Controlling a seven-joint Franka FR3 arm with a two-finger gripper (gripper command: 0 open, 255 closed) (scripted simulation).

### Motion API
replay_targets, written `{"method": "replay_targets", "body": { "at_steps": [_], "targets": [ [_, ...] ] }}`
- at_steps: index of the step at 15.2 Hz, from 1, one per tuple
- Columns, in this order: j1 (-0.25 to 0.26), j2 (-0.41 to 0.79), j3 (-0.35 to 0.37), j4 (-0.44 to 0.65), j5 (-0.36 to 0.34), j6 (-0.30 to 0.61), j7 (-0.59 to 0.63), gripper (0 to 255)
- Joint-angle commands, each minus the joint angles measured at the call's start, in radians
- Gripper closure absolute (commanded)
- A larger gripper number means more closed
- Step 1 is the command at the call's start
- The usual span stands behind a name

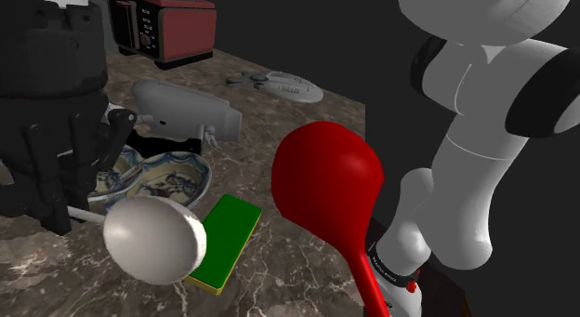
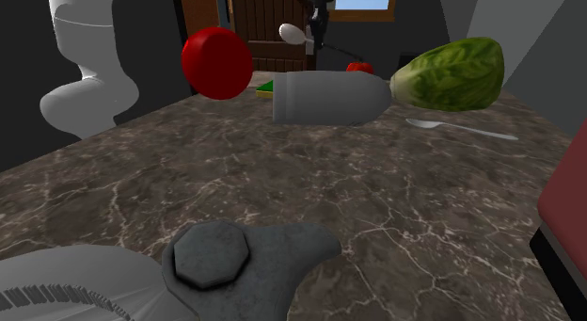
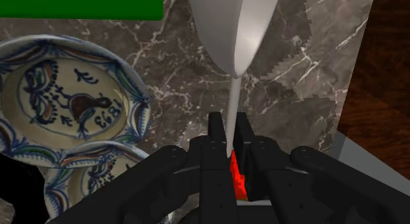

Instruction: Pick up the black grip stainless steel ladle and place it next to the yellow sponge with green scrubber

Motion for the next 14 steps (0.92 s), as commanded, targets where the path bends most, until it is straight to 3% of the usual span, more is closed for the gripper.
{"method": "replay_targets", "body": {
  "at_steps": [1, 7, 14],
  "targets": [
    [0.037, 0.036, 0.015, 0.042, -0.021, -0.006, 0.049, 255],
    [0.172, 0.193, 0.04, 0.259, -0.102, -0.066, 0.177, 255],
    [0.144, 0.15, 0.04, 0.097, -0.083, 0.053, 0.166, 255]
  ]
}}
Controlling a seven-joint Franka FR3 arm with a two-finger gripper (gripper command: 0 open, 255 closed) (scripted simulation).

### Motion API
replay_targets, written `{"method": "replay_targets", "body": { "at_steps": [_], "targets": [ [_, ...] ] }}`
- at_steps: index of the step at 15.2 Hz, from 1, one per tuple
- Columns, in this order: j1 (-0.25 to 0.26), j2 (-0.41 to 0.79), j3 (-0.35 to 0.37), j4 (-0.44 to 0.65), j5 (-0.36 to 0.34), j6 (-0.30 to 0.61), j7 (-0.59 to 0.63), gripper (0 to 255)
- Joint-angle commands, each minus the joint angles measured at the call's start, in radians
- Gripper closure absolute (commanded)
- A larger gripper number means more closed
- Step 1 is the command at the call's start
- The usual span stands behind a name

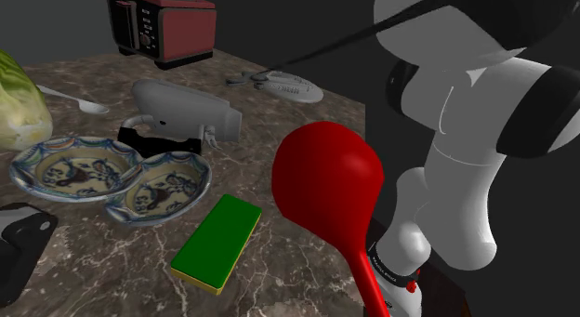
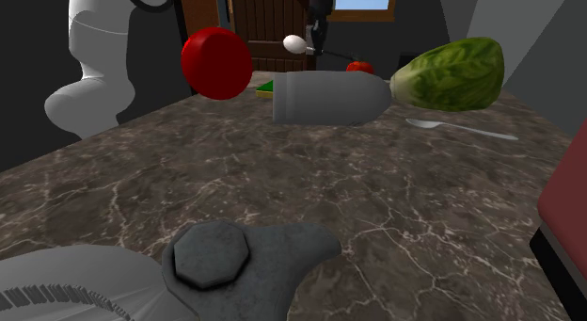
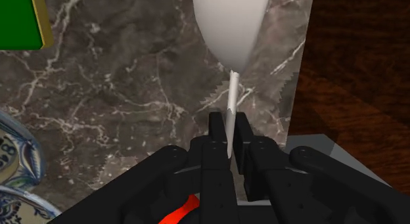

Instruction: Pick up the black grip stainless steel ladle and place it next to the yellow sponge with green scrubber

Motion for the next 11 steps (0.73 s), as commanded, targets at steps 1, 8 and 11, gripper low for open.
{"method": "replay_targets", "body": {
  "at_steps": [1, 8, 11],
  "targets": [
    [-0.005, -0.006, 0.0, -0.037, 0.002, 0.031, -0.001, 255],
    [-0.02, -0.024, -0.002, -0.158, 0.01, 0.134, -0.009, 255],
    [-0.024, -0.026, -0.003, -0.202, 0.012, 0.176, -0.012, 255]
  ]
}}
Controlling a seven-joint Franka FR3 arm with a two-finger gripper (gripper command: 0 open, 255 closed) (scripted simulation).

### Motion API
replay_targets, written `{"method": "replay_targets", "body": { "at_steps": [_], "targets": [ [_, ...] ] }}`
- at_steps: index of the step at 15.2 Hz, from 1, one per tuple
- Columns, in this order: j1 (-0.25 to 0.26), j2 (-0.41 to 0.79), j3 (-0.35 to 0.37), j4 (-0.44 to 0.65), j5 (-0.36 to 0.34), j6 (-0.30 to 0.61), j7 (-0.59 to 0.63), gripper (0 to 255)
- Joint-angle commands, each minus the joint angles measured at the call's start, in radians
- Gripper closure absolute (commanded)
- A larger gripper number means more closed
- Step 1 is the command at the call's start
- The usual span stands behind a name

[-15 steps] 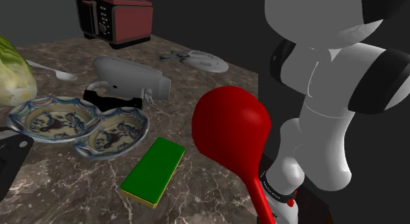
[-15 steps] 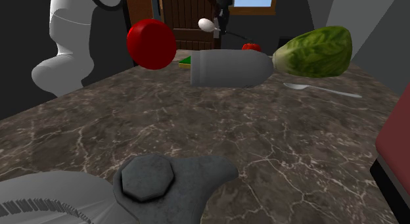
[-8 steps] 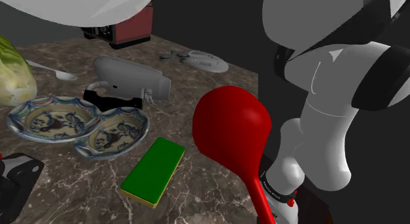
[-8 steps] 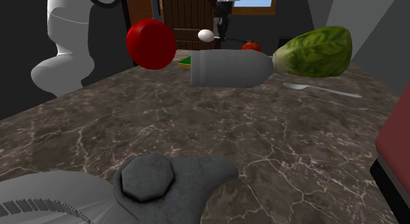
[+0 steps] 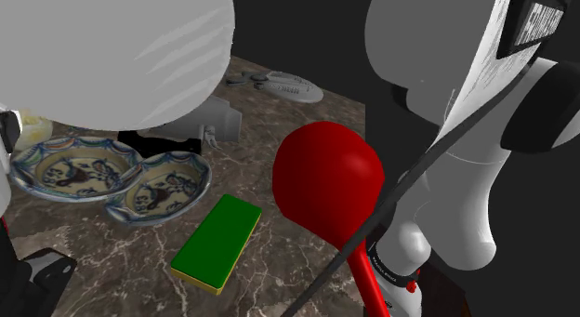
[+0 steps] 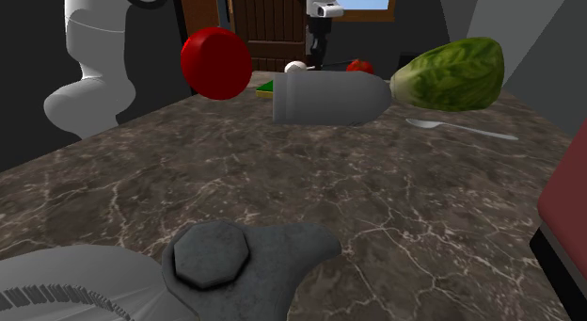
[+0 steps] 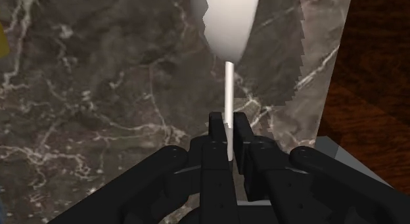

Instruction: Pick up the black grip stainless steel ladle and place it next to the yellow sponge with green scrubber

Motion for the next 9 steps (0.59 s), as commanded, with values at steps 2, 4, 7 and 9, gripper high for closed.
{"method": "replay_targets", "body": {
  "at_steps": [2, 4, 7, 9],
  "targets": [
    [-0.002, 0.007, -0.002, -0.027, -0.001, 0.023, -0.001, 255],
    [-0.002, 0.007, -0.002, -0.027, -0.001, 0.023, -0.001, 255],
    [-0.002, 0.007, -0.002, -0.027, -0.001, 0.023, -0.001, 255],
    [-0.005, 0.006, -0.002, -0.029, 0.0, 0.023, -0.004, 0]
  ]
}}
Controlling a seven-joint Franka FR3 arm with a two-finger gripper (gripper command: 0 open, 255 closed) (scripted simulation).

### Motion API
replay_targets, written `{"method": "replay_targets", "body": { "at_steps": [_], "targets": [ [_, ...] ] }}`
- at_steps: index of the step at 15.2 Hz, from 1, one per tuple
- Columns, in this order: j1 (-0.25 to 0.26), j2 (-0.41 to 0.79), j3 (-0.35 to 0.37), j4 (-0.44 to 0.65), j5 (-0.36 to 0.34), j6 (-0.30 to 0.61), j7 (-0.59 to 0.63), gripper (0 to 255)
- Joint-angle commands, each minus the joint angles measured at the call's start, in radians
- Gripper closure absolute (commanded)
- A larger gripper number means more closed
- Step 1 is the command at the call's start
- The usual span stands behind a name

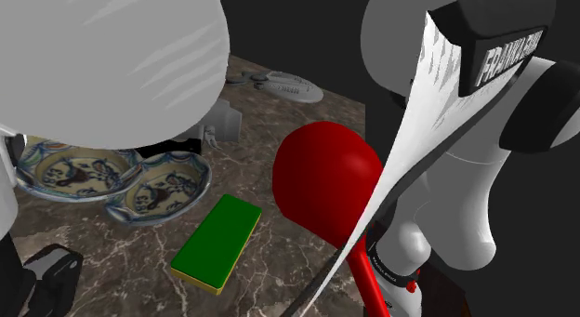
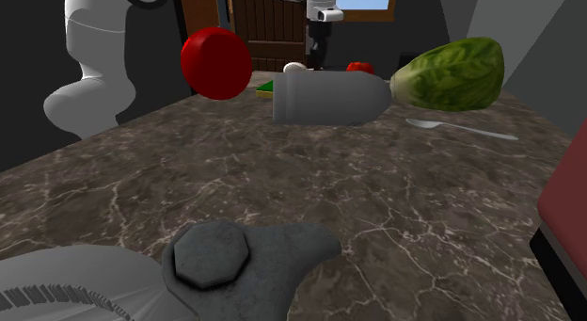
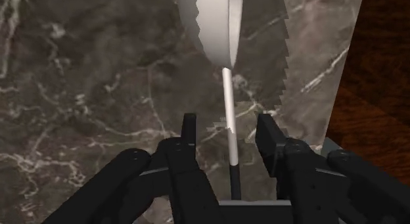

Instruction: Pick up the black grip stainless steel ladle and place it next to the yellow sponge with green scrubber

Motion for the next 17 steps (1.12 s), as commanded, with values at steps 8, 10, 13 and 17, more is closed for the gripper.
{"method": "replay_targets", "body": {
  "at_steps": [8, 10, 13, 17],
  "targets": [
    [0.005, 0.004, 0.0, 0.099, -0.001, -0.105, 0.002, 0],
    [0.007, 0.007, 0.0, 0.13, -0.002, -0.133, 0.002, 0],
    [0.007, 0.007, 0.0, 0.13, -0.002, -0.133, 0.002, 0],
    [0.007, 0.007, 0.0, 0.13, -0.002, -0.133, 0.002, 0]
  ]
}}
